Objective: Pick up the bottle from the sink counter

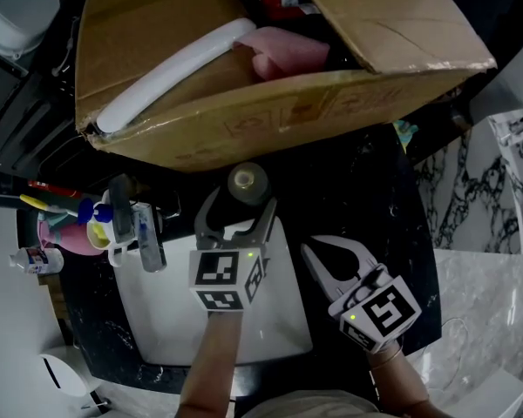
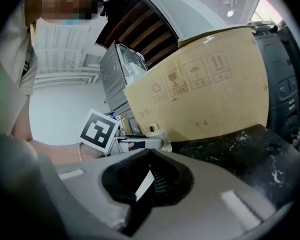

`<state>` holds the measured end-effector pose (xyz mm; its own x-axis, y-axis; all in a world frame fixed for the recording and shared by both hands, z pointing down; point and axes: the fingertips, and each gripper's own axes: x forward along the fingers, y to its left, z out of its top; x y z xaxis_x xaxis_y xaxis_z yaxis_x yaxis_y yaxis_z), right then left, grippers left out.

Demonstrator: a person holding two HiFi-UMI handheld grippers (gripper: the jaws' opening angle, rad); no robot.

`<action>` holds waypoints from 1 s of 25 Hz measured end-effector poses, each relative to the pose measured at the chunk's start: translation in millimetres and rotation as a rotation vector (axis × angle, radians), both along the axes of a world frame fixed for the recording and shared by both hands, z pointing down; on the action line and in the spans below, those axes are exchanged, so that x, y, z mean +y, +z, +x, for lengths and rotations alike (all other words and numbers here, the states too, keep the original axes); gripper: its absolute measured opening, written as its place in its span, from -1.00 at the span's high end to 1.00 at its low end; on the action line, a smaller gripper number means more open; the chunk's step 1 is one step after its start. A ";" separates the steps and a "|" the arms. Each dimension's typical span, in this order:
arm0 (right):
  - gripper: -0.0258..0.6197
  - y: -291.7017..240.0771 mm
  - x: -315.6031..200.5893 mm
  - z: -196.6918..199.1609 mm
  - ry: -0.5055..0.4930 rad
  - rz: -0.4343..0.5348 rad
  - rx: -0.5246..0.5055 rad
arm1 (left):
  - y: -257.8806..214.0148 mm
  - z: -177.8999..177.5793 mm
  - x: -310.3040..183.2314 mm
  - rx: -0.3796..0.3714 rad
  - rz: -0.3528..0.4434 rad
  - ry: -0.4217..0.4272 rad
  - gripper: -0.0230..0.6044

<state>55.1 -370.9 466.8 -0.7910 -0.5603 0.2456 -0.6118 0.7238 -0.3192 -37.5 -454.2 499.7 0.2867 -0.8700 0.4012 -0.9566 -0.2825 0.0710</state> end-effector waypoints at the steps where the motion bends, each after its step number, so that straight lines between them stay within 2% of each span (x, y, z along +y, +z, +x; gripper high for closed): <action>1: 0.91 -0.1 -0.4 1.2 0.002 -0.001 -0.002 | 0.3 0.7 -1.4 -0.005 0.000 0.004 -0.17; 25: 0.91 -5.7 -13.6 21.9 0.029 0.005 -0.023 | 11.0 10.3 -30.9 -0.049 -0.036 0.023 -0.21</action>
<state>76.9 -384.5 461.1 -0.7802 -0.5839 0.2243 -0.6246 0.7078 -0.3299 -27.2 -485.1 510.7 0.2854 -0.8485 0.4457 -0.9526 -0.3022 0.0348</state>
